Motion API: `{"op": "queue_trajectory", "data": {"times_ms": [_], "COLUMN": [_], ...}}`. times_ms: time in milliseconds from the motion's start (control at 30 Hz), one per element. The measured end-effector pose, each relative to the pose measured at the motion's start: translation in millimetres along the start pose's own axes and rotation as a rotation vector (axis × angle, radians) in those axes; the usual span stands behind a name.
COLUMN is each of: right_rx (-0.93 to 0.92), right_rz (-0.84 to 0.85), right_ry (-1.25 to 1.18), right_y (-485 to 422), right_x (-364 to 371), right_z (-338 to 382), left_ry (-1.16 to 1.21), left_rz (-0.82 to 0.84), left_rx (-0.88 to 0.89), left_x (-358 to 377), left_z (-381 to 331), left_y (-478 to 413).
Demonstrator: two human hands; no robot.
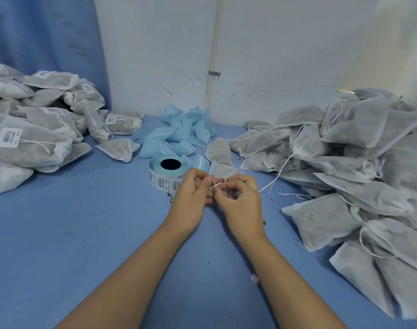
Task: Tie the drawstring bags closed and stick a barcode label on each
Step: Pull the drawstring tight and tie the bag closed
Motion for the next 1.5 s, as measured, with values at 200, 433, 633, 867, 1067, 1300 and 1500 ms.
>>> {"op": "queue_trajectory", "data": {"times_ms": [200,433,633,867,1067,1300,1500], "right_rx": [0.075,0.412,0.404,0.402,0.439,0.447,0.405], "right_rz": [0.068,0.225,0.274,0.234,0.31,0.382,0.39], "right_ry": [-0.18,-0.832,-0.845,-0.917,-0.994,-1.037,-1.081], "right_y": [-2.8,-0.1,-1.1,-1.6,-0.8,-0.7,-1.6], "right_x": [2.6,20.9,26.3,23.9,26.6,28.2,27.2], "right_z": [-4.8,-18.9,-22.0,-23.6,-22.2,-20.6,-19.0], "left_ry": [-0.124,-0.323,-0.371,-0.572,-0.625,-0.625,-0.636], "left_rz": [-0.072,-0.023,-0.049,-0.077,-0.083,-0.074,-0.066], "left_rx": [0.017,0.083,0.065,0.082,0.085,0.084,0.09], "left_x": [-10.3,-3.3,-6.9,-7.4,-6.7,-3.3,-1.8], "left_z": [1.3,-13.3,-13.2,-16.2,-17.7,-17.7,-17.3], "left_y": [-2.2,3.3,3.5,3.3,3.9,4.3,5.4]}}
Point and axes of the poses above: each hand's wrist, its own y-axis away from the middle knuckle, its own x-axis out of the palm, z = x × y, the point moved 8 cm from there along -y, towards the middle knuckle, and after that the axes turned 7 degrees about z, right-handed, at the moved point
